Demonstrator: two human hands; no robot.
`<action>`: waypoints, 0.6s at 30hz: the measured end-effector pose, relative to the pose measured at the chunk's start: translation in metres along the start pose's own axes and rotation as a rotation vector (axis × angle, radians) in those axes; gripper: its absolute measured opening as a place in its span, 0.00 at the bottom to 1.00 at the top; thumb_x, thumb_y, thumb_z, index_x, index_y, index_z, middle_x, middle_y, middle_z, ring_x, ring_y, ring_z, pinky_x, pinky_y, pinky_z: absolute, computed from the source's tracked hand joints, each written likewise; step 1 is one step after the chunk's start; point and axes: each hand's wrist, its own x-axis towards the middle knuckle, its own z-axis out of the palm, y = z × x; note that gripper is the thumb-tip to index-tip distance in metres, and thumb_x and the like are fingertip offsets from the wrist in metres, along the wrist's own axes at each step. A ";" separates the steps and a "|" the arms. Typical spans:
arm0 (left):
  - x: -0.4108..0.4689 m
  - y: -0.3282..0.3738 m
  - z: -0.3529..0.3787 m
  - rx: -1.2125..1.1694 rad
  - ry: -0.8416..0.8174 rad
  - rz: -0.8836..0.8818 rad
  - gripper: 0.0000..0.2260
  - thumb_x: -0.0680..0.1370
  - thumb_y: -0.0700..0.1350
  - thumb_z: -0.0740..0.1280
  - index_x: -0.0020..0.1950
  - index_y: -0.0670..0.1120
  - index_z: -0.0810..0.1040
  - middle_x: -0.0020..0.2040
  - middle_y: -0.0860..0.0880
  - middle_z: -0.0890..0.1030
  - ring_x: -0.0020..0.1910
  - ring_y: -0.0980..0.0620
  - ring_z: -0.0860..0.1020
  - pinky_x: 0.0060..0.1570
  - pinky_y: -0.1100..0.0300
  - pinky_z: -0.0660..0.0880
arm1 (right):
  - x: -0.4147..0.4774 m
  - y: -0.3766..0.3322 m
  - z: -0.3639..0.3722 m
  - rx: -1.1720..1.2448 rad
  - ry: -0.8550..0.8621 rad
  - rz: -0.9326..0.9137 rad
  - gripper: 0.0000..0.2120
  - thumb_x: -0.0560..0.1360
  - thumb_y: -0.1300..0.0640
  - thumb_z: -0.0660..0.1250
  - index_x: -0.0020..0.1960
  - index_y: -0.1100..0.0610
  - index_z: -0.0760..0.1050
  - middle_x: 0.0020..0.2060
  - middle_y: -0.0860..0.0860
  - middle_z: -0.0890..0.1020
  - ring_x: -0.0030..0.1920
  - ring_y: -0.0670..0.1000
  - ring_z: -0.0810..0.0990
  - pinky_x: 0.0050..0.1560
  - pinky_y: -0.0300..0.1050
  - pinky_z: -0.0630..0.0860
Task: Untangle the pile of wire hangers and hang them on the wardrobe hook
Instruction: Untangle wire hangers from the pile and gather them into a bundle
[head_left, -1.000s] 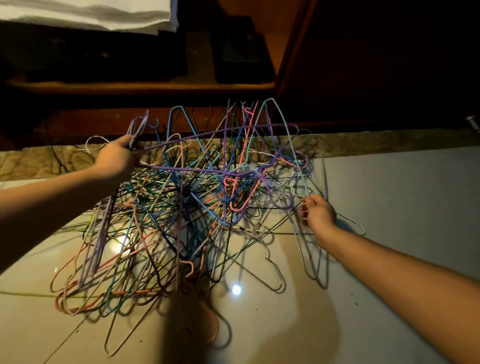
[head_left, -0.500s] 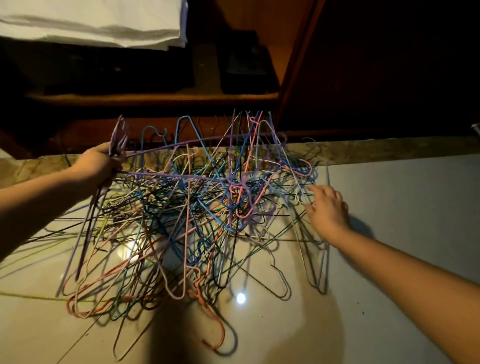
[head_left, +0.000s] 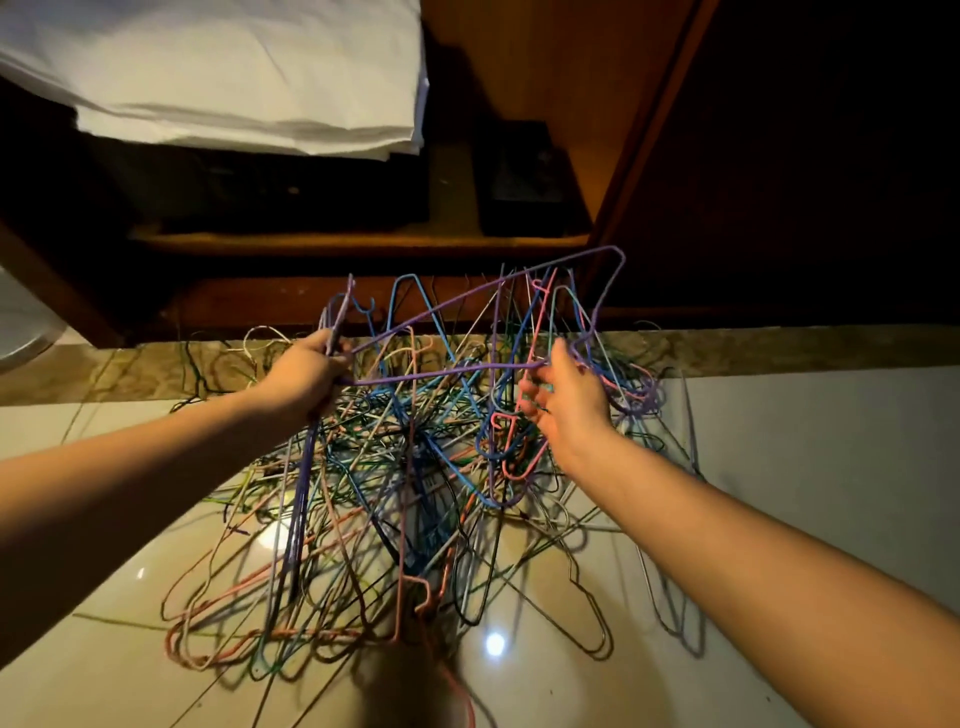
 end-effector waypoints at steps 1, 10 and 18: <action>-0.001 0.001 0.000 -0.003 -0.007 0.005 0.12 0.80 0.35 0.55 0.39 0.48 0.66 0.30 0.46 0.66 0.16 0.60 0.62 0.16 0.71 0.57 | 0.002 -0.001 0.001 0.051 0.025 0.048 0.14 0.79 0.48 0.60 0.48 0.60 0.71 0.35 0.54 0.76 0.31 0.48 0.74 0.29 0.40 0.70; -0.009 0.016 -0.010 0.136 0.024 0.120 0.09 0.78 0.39 0.61 0.39 0.49 0.73 0.25 0.52 0.74 0.19 0.60 0.65 0.19 0.67 0.58 | -0.001 -0.025 0.004 0.227 0.188 -0.097 0.11 0.81 0.59 0.57 0.40 0.56 0.71 0.30 0.50 0.74 0.23 0.43 0.65 0.19 0.33 0.61; -0.012 0.040 -0.013 0.182 0.112 0.300 0.07 0.79 0.44 0.63 0.41 0.51 0.74 0.33 0.51 0.72 0.29 0.54 0.67 0.29 0.60 0.63 | -0.016 -0.014 0.002 -0.351 -0.092 -0.383 0.13 0.80 0.60 0.58 0.37 0.55 0.73 0.28 0.51 0.72 0.20 0.41 0.65 0.24 0.35 0.62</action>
